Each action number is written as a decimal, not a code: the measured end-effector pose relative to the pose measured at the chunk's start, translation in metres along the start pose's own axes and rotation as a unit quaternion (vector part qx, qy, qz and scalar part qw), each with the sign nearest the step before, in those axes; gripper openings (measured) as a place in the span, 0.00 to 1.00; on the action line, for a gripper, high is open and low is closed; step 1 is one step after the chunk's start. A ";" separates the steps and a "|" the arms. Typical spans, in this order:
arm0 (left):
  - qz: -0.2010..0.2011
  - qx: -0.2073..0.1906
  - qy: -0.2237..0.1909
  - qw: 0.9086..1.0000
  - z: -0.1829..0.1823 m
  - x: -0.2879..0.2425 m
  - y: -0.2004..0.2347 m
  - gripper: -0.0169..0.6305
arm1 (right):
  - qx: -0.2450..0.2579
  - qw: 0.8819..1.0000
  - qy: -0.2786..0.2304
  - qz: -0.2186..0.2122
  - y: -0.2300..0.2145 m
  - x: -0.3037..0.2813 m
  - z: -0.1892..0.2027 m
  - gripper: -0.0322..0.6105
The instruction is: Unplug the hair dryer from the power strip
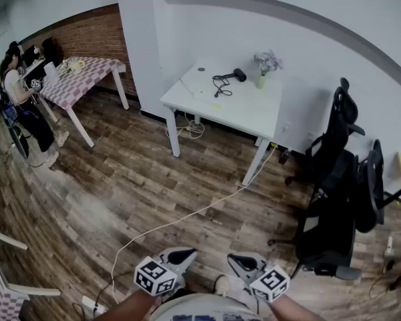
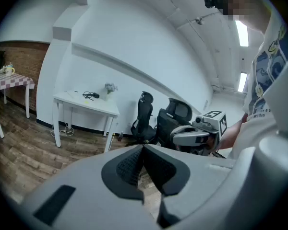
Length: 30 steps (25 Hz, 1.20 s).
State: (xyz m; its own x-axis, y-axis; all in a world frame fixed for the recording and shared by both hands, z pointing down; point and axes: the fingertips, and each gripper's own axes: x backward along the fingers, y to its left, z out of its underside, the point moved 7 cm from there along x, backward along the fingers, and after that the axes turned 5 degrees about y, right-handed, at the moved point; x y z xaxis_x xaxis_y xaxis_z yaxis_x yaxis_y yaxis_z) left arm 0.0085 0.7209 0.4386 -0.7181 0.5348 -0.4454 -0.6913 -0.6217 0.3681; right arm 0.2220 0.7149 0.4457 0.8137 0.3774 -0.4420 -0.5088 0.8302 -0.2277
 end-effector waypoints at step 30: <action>-0.015 0.020 0.002 1.000 -0.017 -0.098 -0.027 0.03 | -0.004 1.000 -0.026 0.016 -0.102 0.044 0.019 0.21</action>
State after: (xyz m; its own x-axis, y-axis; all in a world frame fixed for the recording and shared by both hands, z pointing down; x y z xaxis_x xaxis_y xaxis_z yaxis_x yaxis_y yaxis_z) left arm 0.0992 0.6755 0.4580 -0.6968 0.5504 -0.4600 -0.7152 -0.5818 0.3873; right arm 0.3153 0.6547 0.4657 0.8102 0.4248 -0.4039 -0.5369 0.8143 -0.2206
